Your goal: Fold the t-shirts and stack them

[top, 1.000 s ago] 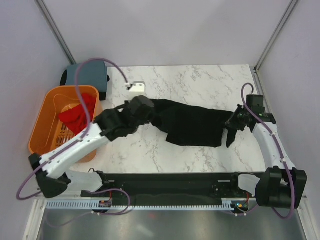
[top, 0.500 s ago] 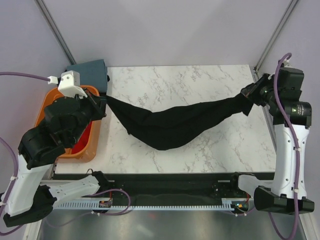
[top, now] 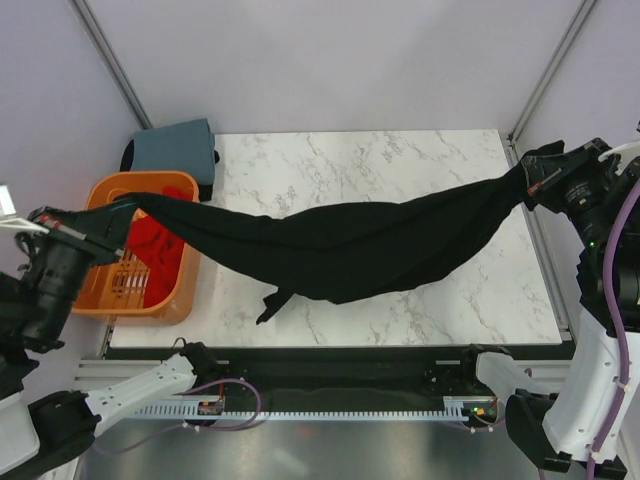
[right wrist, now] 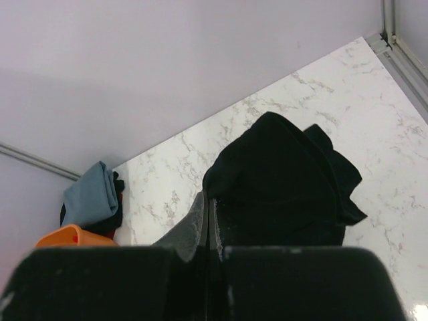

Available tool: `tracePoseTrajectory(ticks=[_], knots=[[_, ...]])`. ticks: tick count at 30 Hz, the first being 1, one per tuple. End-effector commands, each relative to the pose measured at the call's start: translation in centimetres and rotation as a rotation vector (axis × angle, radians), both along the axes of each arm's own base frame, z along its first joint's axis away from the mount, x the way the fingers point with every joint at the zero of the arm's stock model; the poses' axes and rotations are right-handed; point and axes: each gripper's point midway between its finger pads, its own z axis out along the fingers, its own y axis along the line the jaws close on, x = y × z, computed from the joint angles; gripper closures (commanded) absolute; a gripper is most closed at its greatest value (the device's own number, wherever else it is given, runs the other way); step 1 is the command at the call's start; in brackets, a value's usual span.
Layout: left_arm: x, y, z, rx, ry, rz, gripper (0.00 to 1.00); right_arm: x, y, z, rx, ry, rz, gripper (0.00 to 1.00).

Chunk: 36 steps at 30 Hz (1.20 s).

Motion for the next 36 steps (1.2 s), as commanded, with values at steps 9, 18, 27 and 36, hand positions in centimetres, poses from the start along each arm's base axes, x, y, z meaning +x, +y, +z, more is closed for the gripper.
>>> tracePoseTrajectory(ticks=[9, 18, 27, 36], knots=[[-3.0, 4.6, 5.3, -0.141, -0.217, 0.064, 0.98, -2.7, -1.9, 4.1, -0.07, -0.152, -0.118, 1.0], [-0.2, -2.7, 3.4, -0.07, -0.161, -0.127, 0.98, -7.5, -1.5, 4.5, -0.074, -0.269, -0.137, 1.0], [11.8, -12.5, -12.7, 0.428, 0.27, -0.078, 0.98, 2.2, 1.4, -13.4, 0.06, 0.258, 0.092, 1.0], [22.1, -13.3, -34.7, 0.509, 0.896, -0.189, 0.78, 4.7, -0.1, -26.6, 0.03, 0.596, 0.066, 1.0]])
